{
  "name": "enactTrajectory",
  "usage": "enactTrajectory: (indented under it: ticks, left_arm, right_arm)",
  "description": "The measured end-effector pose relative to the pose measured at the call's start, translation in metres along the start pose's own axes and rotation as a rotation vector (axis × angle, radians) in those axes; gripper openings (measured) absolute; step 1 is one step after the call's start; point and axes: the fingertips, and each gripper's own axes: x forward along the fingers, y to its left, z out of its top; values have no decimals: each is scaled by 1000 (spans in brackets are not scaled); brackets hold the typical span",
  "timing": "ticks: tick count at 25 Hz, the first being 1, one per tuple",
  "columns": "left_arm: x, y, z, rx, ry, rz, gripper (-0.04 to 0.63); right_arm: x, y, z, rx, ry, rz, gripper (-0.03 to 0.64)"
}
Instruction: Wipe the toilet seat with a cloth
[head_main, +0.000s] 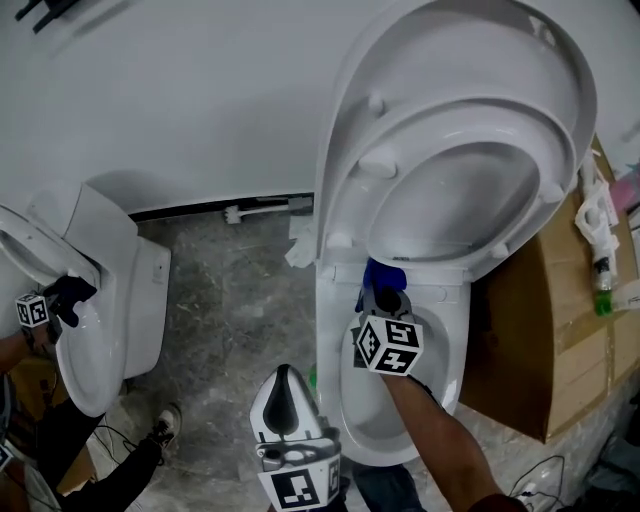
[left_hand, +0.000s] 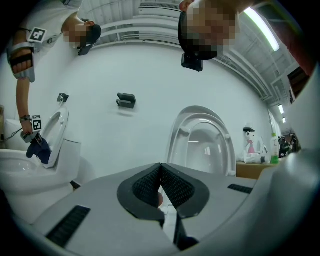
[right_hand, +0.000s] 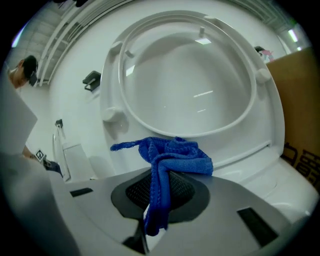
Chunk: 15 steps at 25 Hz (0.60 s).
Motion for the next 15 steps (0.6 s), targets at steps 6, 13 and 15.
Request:
enactTrajectory:
  ticks: [6, 13, 15]
  left_arm:
    - [-3, 23, 3, -4, 0, 27, 15]
    - [-7, 35, 11, -6, -3, 48, 15]
    - [-8, 35, 17, -3, -6, 47, 15]
  right_arm:
    - [9, 12, -1, 587, -82, 100, 55]
    - [5, 40, 25, 824, -165, 196, 55]
    - [1, 48, 35, 869, -179, 220, 55]
